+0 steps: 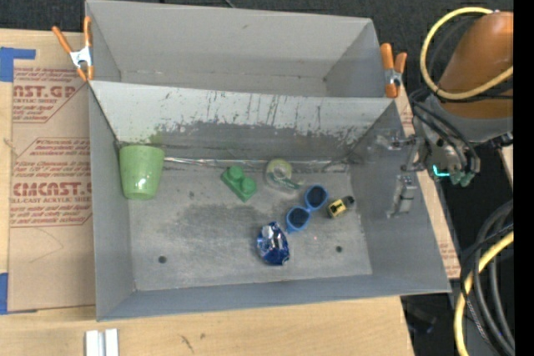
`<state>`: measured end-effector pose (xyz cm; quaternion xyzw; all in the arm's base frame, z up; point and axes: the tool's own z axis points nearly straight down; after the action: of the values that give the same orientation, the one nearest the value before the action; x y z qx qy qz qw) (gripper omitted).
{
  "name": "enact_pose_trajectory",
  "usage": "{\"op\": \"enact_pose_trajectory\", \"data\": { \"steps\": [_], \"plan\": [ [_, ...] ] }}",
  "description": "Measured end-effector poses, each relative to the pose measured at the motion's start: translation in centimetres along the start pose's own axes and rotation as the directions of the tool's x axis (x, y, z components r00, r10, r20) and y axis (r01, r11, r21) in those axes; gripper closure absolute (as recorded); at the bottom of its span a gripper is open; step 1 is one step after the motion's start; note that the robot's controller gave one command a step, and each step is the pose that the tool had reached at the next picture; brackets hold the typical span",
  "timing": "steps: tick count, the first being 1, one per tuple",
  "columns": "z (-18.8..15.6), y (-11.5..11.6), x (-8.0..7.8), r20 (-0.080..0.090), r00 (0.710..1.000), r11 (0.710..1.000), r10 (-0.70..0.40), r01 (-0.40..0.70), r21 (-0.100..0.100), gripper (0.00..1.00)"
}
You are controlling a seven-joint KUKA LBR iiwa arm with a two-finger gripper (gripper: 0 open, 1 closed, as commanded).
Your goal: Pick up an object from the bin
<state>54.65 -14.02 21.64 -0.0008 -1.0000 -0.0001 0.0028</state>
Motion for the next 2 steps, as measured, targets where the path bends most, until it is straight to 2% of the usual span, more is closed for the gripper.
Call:
{"op": "enact_pose_trajectory", "data": {
  "steps": [1, 2],
  "plan": [
    [12.4, 2.5, -2.5, 0.001, 0.997, 0.997, -0.073, 0.073, -0.002, 0.0],
    [14.8, 6.1, -1.8, 0.004, 0.994, 0.994, -0.112, 0.112, -0.001, 0.0]
  ]
}}
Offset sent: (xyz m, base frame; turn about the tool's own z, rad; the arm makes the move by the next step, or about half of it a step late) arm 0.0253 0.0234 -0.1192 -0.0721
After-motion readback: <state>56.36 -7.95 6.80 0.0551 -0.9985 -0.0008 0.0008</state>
